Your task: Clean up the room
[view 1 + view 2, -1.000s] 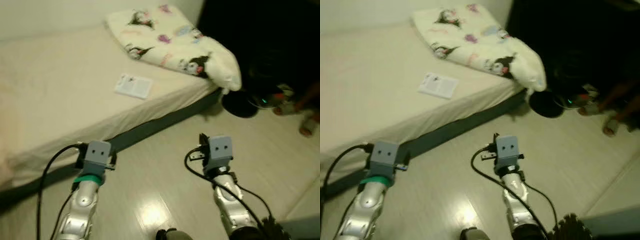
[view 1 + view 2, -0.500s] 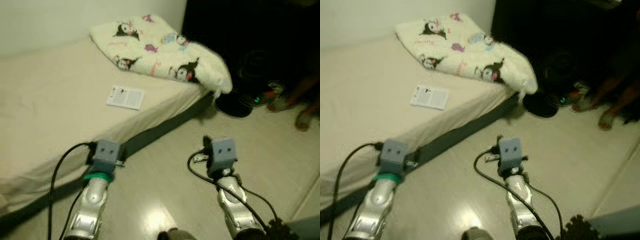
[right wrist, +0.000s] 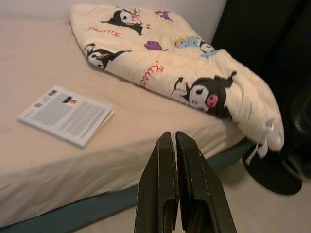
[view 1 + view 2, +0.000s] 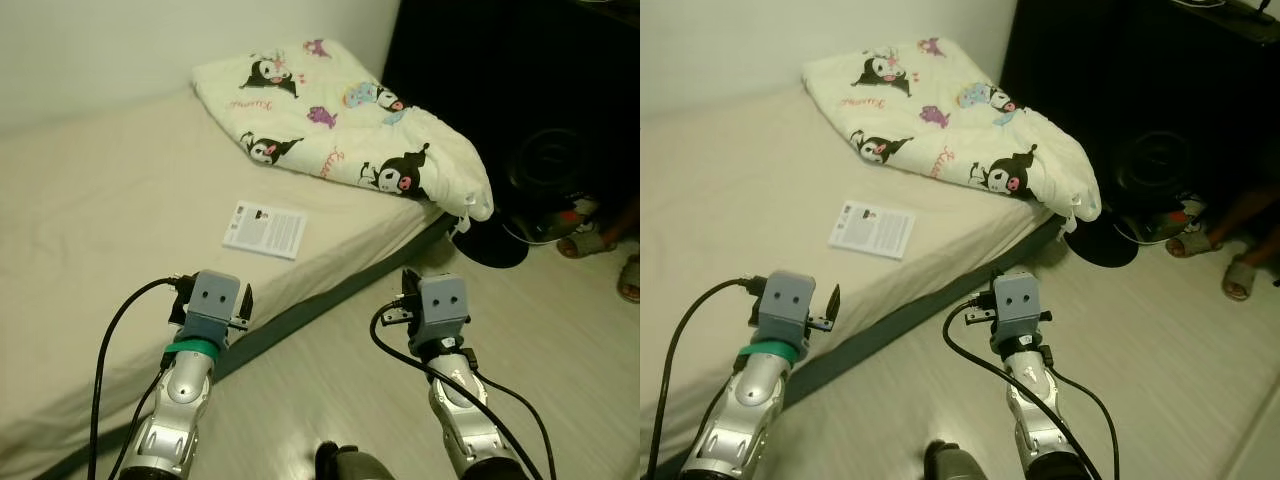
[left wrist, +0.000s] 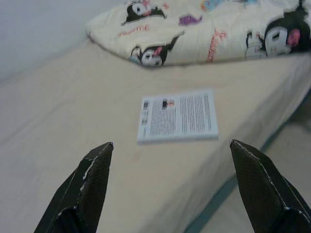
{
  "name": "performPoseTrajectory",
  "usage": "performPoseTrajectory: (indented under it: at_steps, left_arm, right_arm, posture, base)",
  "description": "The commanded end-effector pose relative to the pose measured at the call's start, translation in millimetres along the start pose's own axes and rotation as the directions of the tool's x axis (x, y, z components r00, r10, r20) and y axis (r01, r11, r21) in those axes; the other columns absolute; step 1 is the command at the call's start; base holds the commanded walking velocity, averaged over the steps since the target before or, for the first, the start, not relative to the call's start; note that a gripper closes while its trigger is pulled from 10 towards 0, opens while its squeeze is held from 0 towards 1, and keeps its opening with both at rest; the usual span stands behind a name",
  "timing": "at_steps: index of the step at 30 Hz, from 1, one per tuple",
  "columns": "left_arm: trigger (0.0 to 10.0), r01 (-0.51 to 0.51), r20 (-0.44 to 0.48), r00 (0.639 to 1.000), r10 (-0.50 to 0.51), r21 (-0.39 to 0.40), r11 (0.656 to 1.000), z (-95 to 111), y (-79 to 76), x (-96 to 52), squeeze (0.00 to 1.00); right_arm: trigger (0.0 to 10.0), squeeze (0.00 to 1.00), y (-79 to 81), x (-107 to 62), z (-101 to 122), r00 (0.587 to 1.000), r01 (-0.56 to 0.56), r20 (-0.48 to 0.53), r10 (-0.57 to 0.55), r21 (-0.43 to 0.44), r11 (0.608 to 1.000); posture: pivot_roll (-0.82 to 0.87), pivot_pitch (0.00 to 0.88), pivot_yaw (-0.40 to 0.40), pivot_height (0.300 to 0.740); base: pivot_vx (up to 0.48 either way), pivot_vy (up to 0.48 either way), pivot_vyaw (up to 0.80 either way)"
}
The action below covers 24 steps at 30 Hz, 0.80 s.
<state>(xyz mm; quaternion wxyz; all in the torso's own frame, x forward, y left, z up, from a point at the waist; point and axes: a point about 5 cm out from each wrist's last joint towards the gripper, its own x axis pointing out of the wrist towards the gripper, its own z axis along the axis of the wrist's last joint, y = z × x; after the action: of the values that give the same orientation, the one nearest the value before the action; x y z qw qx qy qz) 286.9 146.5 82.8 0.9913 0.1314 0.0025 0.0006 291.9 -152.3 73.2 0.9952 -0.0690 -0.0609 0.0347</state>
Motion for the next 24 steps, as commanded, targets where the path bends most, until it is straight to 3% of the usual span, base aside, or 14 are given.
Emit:
performPoseTrajectory:
  at_steps: [1,17,24]
  left_arm:
    - [10.0,-0.006,-0.027,1.0,0.007,0.016,1.0,-8.7,3.1,-3.9,0.0]
    - [10.0,0.001,-0.025,1.0,-0.001,0.019,1.0,-8.5,1.6,-2.2,0.0]
    - [10.0,0.005,-0.033,0.999,-0.005,0.01,1.0,-10.2,0.8,-3.5,0.0]
  right_arm:
    - [10.0,0.0,1.0,-0.8,-1.7,1.0,0.004,-0.006,-0.004,0.004,1.0]
    - [10.0,0.0,0.5,-0.9,-2.0,1.0,0.005,-0.006,-0.005,-0.002,1.0]
    - [10.0,0.0,0.2,-2.0,-3.0,1.0,0.005,-0.009,-0.005,-0.013,1.0]
  posture:
    - [-0.06,0.071,-0.022,0.735]
    - [-0.06,0.066,-0.02,0.735]
    - [-0.06,0.07,-0.02,0.735]
  base:
    - [0.48,0.0,0.0]
    - [0.47,0.0,0.0]
    - [0.0,0.0,0.0]
